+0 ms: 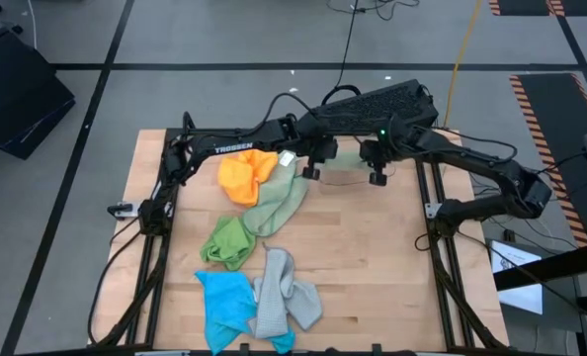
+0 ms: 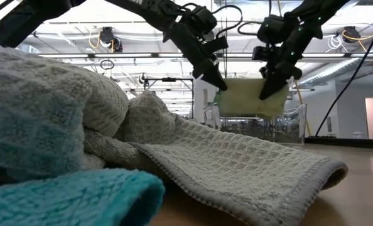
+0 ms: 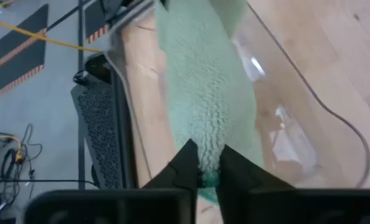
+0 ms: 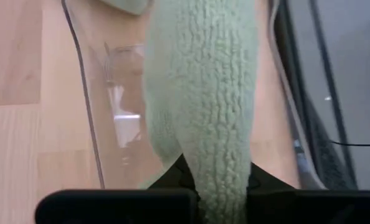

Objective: Fold microfiber towels
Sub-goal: Put the folded light green microfiber towel into the transparent bin

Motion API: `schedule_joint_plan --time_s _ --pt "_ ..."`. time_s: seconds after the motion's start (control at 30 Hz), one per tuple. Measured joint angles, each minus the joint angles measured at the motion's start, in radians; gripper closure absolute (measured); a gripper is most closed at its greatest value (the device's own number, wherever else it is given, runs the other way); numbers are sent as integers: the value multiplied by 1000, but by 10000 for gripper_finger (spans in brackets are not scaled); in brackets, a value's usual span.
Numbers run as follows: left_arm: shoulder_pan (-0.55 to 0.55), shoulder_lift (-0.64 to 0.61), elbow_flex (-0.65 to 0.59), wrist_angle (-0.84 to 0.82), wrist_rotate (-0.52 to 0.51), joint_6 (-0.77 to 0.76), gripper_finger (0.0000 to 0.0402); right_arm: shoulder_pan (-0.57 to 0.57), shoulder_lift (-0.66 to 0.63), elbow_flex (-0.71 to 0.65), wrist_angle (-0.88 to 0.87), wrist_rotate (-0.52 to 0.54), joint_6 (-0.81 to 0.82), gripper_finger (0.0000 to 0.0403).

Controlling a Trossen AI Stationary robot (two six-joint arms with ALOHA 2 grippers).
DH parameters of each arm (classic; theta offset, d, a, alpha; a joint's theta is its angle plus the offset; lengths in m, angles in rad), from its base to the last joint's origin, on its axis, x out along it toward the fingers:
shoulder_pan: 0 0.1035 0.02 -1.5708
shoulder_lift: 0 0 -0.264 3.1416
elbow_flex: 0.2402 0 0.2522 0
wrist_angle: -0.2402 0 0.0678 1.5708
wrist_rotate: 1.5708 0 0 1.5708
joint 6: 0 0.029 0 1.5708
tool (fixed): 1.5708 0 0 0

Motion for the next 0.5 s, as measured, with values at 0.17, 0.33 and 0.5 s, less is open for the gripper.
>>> schedule_joint_plan --time_s 0.17,0.33,0.5 --pt "17 0 0 -9 28 -25 384 -24 67 0 1 -35 -27 389" --pt "47 13 0 -39 155 -100 387 -44 115 0 3 -118 -41 390" --pt "57 32 -1 -66 213 -152 386 -66 141 0 -13 -208 -61 390"
